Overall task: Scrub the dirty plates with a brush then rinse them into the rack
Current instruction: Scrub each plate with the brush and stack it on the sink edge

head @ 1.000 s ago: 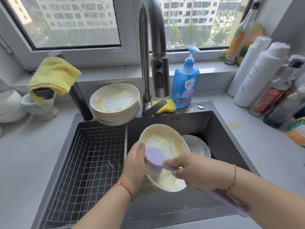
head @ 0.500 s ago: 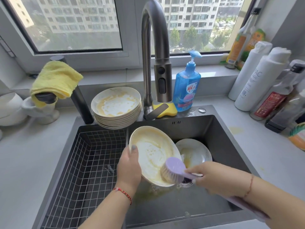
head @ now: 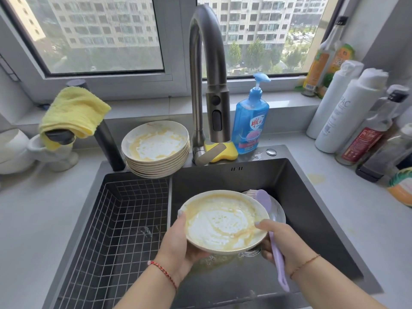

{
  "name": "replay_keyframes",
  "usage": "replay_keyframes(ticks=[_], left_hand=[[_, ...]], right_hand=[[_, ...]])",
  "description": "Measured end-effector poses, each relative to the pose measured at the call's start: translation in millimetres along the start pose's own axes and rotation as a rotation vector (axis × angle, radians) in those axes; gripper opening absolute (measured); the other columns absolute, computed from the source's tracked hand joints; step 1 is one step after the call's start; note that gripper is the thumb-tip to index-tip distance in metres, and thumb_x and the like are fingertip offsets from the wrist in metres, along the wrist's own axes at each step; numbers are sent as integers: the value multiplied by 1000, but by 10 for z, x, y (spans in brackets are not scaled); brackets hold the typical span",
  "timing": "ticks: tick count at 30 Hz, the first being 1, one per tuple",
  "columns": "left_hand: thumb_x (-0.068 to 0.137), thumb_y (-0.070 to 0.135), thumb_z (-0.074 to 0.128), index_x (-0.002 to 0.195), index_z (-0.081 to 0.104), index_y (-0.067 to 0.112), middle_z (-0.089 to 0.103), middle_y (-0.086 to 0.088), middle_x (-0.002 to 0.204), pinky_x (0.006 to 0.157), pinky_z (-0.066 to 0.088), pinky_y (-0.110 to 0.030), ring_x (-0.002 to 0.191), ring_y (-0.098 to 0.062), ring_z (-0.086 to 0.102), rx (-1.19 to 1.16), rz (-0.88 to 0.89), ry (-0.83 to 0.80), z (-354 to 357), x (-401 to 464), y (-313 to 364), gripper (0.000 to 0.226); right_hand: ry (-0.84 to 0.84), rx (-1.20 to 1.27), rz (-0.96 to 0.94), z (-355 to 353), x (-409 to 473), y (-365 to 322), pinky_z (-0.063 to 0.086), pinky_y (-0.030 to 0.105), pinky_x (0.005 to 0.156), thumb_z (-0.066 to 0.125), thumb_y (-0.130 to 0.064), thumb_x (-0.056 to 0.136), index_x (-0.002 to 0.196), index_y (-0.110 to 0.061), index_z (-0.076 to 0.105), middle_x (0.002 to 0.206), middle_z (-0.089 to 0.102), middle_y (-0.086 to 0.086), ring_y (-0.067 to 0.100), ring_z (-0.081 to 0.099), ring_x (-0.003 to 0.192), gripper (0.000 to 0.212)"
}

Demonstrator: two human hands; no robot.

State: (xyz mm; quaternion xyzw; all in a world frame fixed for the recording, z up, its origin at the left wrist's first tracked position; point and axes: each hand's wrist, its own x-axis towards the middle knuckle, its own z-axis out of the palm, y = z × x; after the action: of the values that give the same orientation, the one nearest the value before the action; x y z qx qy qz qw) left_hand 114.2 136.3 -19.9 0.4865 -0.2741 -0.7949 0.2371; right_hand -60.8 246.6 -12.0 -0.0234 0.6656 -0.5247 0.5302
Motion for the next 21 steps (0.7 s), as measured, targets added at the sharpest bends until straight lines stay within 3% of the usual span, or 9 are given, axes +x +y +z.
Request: replay_keyframes(ticks=[3,5,7,9,13,15,16,18,21], left_hand=[[105,51,27,113,65,15,77,-11,95,56,59,-38,82,-25,75,96,-28,-14,-37,13,7,53],[103,56,29,113,64,18,76,-10,99,64,61,-41,85,-25,73,277,53,51,-54,16,7,53],[98,59,29,119,60,21,69,-6,113,86,56,-44,101,-24,66,766,282,213,-120,74,-22,53],[97,52,32,130,54,20,58,1,125,100,43,-36,116,-17,50,1129,615,370,-191,69,-72,52],[78,54,56,109,61,22,61,15,101,101,38,-25,98,1,46,1364,1135,-2,-166,-25,-246,45],[59,47,77,98,51,25,62,15,83,89,54,-31,80,-6,56,1627,1311,-112,-149,29,-348,51],[48,39,85,91,45,25,59,13,72,69,57,-27,65,-9,57,1711,1310,-134,-115,45,-367,61],[29,23,91,85,38,21,52,10,55,40,36,-18,43,-11,50,1783,1280,-80,-6,39,-356,77],[22,14,86,84,36,18,45,9,46,40,18,-19,34,-10,42,1824,1370,-10,25,87,-328,80]], right_hand=[[53,30,5,7,46,15,31,25,47,52,-3,83,99,3,57,78,50,15,21,43,53,18],[81,25,0,24,52,11,32,27,51,51,-3,80,98,3,57,84,48,17,24,43,62,20],[112,5,-11,45,59,5,34,28,53,51,-3,79,97,2,56,85,48,16,27,44,69,20],[138,-13,-23,72,69,2,32,27,51,51,-2,79,96,0,52,84,45,14,26,41,67,17],[149,-19,-35,122,77,-8,32,25,50,49,1,83,94,4,51,64,49,10,23,46,49,12],[140,-24,-30,169,63,-10,38,26,53,48,1,83,92,5,51,69,52,15,27,52,54,10],[131,-30,-27,196,46,-6,40,27,54,48,1,83,92,5,51,71,54,18,29,54,55,10],[112,-74,-32,238,11,3,43,30,60,49,0,82,94,8,53,69,59,21,31,57,59,15],[92,-131,-62,268,-54,-16,43,30,59,53,-6,83,103,11,55,68,62,21,28,59,59,27]])
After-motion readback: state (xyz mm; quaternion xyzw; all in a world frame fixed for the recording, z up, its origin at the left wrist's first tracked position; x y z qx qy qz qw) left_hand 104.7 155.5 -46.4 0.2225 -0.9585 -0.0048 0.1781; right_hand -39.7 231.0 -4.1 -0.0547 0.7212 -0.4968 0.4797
